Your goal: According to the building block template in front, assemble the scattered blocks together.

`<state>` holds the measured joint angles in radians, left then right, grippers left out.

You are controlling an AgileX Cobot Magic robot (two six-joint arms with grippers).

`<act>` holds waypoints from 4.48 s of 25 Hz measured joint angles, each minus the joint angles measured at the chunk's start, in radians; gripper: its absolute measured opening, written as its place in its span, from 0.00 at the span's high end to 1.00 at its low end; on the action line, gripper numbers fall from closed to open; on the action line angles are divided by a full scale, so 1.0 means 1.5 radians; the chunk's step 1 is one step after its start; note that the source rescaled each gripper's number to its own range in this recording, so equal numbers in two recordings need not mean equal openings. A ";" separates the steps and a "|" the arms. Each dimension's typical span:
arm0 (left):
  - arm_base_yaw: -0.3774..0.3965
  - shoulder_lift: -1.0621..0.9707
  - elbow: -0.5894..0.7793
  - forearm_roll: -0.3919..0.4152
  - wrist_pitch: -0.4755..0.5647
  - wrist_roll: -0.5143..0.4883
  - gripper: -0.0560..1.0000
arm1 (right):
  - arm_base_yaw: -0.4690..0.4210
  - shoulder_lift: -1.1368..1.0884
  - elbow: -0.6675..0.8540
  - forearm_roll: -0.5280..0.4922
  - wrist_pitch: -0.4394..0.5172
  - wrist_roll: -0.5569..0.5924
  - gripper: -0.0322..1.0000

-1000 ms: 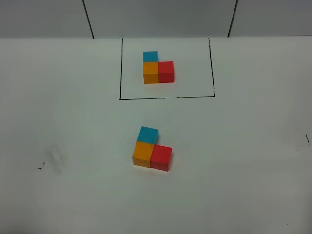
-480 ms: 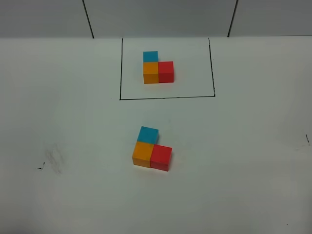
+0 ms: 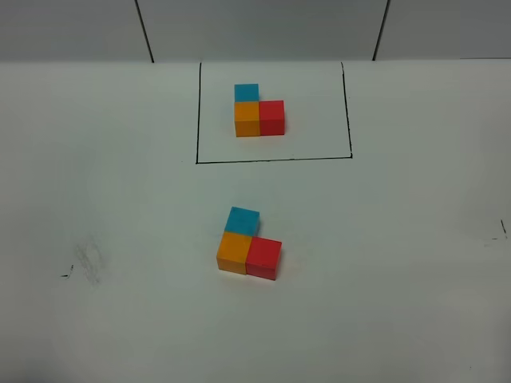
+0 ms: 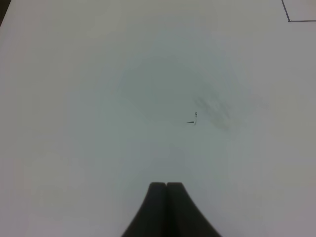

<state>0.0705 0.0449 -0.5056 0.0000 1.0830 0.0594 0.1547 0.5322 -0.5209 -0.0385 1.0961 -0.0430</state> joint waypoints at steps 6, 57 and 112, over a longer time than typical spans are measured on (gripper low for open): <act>0.000 0.000 0.000 0.000 0.000 0.000 0.95 | 0.000 0.000 0.001 -0.012 -0.024 -0.003 0.97; 0.000 0.000 0.000 0.000 0.000 0.000 0.95 | -0.132 -0.250 0.001 0.017 -0.005 -0.053 0.97; 0.000 0.000 0.000 0.000 0.000 0.000 0.95 | -0.132 -0.360 0.006 0.026 -0.022 -0.057 0.97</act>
<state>0.0705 0.0449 -0.5056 0.0000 1.0830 0.0594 -0.0438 -0.0080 -0.5115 0.0000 1.0637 -0.1283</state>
